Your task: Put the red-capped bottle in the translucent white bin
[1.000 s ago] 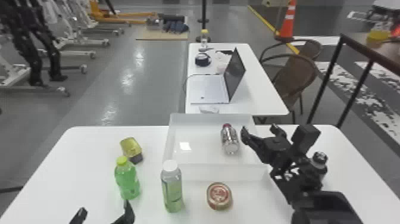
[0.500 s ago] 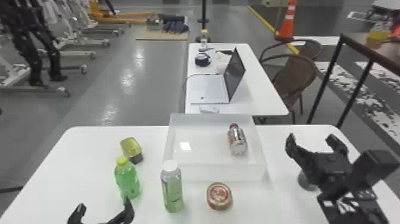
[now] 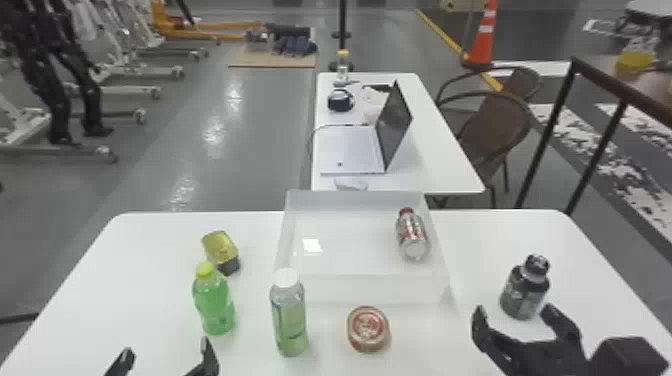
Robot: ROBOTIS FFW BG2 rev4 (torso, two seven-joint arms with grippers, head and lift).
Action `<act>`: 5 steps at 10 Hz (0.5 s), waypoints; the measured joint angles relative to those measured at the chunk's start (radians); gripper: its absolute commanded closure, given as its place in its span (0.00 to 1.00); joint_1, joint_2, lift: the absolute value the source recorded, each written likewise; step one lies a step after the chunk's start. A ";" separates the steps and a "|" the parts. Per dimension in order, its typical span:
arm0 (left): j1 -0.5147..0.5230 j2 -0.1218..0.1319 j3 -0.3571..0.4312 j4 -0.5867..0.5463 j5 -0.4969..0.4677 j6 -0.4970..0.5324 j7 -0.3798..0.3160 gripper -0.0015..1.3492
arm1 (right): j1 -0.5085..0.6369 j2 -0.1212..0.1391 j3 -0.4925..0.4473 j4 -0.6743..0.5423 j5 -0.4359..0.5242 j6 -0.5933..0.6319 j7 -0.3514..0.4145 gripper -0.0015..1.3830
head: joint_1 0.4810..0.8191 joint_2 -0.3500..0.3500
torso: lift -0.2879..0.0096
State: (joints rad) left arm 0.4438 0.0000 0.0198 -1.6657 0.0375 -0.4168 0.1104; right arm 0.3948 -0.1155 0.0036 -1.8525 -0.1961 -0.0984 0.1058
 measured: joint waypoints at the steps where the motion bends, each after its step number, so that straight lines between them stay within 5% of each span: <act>1: 0.000 0.000 0.004 -0.003 -0.014 0.003 0.000 0.09 | 0.015 0.016 0.003 0.015 0.030 -0.009 0.019 0.09 | 0.20 0.50 | 0.63; 5: -0.016 0.000 0.006 -0.003 -0.046 0.001 -0.002 0.09 | 0.005 0.009 0.004 0.038 0.043 -0.033 0.032 0.09 | 0.20 0.50 | 0.63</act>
State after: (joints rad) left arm 0.4276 0.0000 0.0262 -1.6690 -0.0085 -0.4159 0.1088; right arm 0.4000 -0.1069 0.0076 -1.8148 -0.1527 -0.1311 0.1378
